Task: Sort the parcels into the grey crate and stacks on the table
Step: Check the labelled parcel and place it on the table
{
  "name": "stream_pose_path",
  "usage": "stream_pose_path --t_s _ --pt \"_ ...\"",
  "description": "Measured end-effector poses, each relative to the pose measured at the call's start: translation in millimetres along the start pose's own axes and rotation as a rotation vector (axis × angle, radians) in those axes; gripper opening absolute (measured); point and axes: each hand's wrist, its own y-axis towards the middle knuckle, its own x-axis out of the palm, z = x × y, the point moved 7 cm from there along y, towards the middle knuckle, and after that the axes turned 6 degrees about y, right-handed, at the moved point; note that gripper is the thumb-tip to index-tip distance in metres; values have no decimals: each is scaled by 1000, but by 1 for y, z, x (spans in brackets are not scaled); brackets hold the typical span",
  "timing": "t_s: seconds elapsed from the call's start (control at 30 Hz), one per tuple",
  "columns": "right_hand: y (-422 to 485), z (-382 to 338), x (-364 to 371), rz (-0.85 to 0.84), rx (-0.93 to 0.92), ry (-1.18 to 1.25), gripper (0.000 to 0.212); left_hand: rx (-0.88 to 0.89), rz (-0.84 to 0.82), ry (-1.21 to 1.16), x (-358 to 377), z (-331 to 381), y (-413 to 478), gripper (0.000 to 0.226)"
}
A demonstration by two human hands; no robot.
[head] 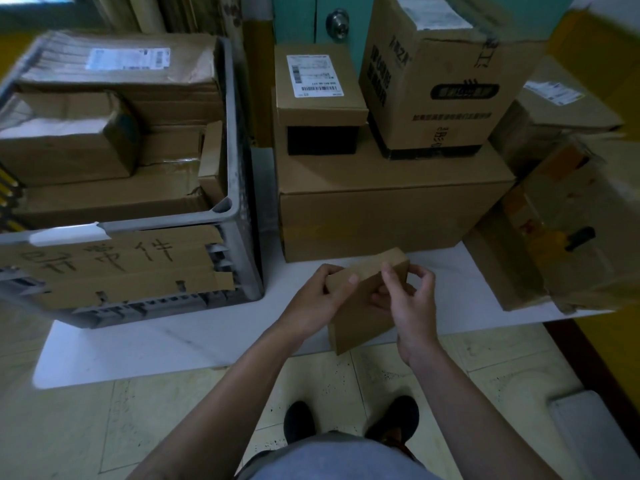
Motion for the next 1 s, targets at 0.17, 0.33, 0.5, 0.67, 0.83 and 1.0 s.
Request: stream_pose_path --t_s 0.17,0.33,0.5,0.67,0.83,1.0 --pt "6 -1 -10 77 -31 -86 37 101 10 -17 1 -1 -1 17" --pt "7 -6 -9 68 -71 -68 42 168 75 -21 -8 4 3 24" --pt "7 -2 1 -26 -71 -70 47 169 54 -14 -12 1 8 26" --pt "10 -3 1 -28 -73 -101 43 177 69 -11 -12 1 10 25" --pt "9 -4 0 -21 -83 -117 43 215 107 65 -14 4 7 29" --pt "4 -7 5 -93 -95 -94 52 260 105 98 -16 4 6 21"
